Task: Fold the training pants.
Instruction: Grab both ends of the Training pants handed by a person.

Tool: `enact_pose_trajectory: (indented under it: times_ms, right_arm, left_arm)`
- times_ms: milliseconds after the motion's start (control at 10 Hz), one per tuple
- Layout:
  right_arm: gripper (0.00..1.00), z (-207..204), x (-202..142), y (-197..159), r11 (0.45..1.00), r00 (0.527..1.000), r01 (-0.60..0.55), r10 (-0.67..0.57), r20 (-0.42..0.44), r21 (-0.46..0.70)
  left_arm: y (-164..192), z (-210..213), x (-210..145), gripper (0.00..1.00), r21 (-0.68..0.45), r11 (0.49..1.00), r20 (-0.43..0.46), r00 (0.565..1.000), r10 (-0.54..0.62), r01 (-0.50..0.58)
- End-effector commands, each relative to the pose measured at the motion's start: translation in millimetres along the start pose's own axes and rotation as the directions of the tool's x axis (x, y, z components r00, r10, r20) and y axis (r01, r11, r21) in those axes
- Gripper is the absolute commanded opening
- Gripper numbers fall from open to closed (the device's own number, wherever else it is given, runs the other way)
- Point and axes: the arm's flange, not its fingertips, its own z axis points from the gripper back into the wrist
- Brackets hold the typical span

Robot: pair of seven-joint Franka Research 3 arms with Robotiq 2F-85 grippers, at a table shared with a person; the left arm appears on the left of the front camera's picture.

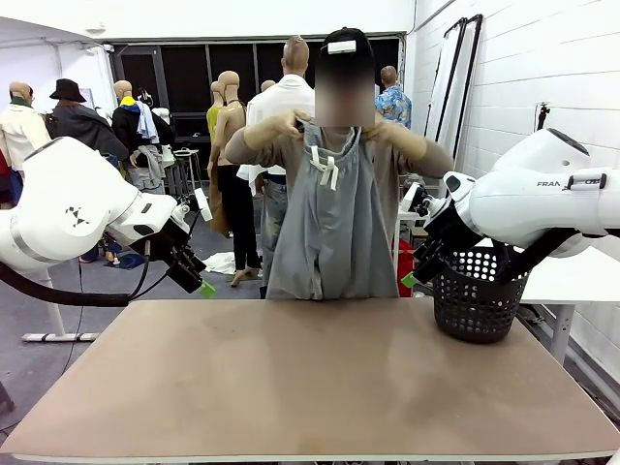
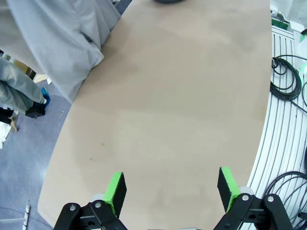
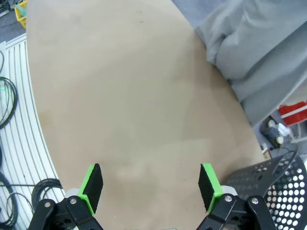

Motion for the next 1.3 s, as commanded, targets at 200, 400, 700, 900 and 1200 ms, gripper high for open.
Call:
enact_pose_trajectory:
  times_ms: [200, 400, 700, 900, 1200]
  right_arm:
    - [1.00, -1.1, -0.8, -0.7, 1.000, 1.000, -0.004, 0.004, 0.004, 0.009]
    - [1.00, -1.1, -0.8, -0.7, 1.000, 1.000, -0.004, 0.004, 0.004, 0.009]
    - [1.00, -1.1, -0.8, -0.7, 1.000, 1.000, -0.004, 0.004, 0.004, 0.009]
    - [1.00, -1.1, -0.8, -0.7, 1.000, 1.000, -0.004, 0.004, 0.004, 0.009]
    - [1.00, -1.1, -0.8, -0.7, 1.000, 1.000, -0.004, 0.004, 0.004, 0.009]
  left_arm:
    - [1.9, 0.0, -1.5, 1.00, -0.011, 1.000, 0.008, 1.000, -0.004, 0.005]
    - [1.9, 0.0, -1.5, 1.00, -0.011, 1.000, 0.008, 1.000, -0.004, 0.005]
    - [1.9, 0.0, -1.5, 1.00, -0.011, 1.000, 0.008, 1.000, -0.004, 0.005]
    - [1.9, 0.0, -1.5, 1.00, -0.011, 1.000, 0.008, 1.000, -0.004, 0.005]
    - [1.9, 0.0, -1.5, 1.00, -0.011, 1.000, 0.008, 1.000, -0.004, 0.005]
